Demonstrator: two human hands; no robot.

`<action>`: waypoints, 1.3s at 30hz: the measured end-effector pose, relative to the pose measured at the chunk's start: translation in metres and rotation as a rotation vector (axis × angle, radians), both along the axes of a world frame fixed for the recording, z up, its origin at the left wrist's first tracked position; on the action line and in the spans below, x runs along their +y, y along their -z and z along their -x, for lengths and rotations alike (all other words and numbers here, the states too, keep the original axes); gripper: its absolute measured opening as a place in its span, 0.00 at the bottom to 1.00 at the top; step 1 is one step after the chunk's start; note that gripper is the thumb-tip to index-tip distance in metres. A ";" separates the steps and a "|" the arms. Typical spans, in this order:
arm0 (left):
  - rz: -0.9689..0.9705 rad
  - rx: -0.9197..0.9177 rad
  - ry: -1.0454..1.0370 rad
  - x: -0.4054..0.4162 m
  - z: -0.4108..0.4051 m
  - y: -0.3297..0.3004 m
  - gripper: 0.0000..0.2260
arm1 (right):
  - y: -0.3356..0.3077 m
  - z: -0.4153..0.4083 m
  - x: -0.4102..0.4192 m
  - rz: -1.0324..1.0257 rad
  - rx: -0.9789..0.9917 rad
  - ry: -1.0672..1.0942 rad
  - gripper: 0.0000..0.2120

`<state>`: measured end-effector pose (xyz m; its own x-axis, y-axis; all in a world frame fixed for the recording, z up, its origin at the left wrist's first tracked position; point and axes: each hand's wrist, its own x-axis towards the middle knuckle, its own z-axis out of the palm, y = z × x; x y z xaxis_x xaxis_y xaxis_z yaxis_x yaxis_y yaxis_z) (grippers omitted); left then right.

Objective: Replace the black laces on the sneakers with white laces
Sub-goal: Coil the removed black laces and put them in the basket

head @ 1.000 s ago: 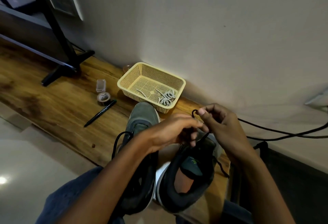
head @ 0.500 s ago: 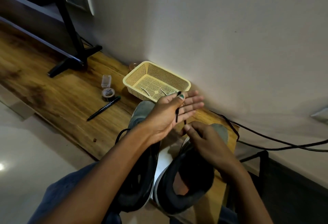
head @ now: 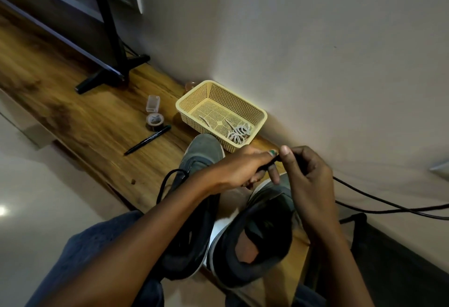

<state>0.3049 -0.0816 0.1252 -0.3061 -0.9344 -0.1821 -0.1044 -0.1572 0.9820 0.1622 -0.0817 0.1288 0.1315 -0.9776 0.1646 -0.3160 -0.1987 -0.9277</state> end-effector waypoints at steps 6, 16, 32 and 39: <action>-0.197 0.418 0.021 0.000 0.005 -0.007 0.18 | 0.008 -0.003 -0.002 -0.050 -0.030 0.070 0.13; -0.019 0.561 -0.333 -0.012 0.001 0.000 0.15 | 0.021 -0.018 0.009 -0.124 0.423 -0.327 0.11; -0.153 0.193 0.009 -0.003 -0.002 -0.004 0.24 | 0.010 -0.001 -0.001 0.001 0.127 0.105 0.11; -0.309 0.893 -0.181 -0.009 0.001 -0.009 0.17 | 0.018 -0.011 0.003 -0.142 0.325 -0.153 0.14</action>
